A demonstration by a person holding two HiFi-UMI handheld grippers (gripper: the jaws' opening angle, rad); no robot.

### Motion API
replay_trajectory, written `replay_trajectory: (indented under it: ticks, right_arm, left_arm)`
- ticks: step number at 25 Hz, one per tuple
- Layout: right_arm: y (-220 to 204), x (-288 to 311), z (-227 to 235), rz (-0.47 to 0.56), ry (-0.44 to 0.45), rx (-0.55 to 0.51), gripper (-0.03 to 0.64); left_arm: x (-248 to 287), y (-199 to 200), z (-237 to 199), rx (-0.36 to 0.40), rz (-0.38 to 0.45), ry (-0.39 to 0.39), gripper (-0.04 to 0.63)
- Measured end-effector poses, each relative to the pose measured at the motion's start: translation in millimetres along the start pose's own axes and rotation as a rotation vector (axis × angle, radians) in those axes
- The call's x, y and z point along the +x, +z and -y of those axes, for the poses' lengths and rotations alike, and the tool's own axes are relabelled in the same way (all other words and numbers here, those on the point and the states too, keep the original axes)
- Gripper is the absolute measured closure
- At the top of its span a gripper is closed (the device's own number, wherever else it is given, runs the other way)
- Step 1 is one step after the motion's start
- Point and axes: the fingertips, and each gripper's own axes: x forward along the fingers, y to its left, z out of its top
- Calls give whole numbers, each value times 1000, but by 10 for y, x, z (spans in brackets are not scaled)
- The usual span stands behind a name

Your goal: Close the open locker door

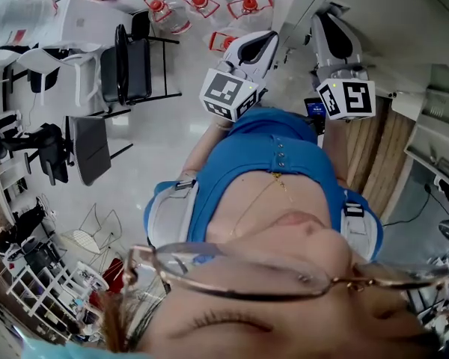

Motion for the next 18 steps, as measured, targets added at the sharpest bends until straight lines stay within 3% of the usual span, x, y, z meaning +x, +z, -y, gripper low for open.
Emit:
replay_trajectory:
  ticks: [8, 15, 18]
  right_arm:
    - [-45, -29, -17, -44, -66, -147, 568]
    - [-96, -203, 73, -69, -107, -117, 574]
    - [-124, -290, 96, -84, -116, -104, 609]
  left_arm:
    - [59, -38, 19, 5, -7, 1, 595]
    - [152, 21, 123, 21, 3, 3, 595]
    - [195, 29, 222, 30, -4, -12, 595]
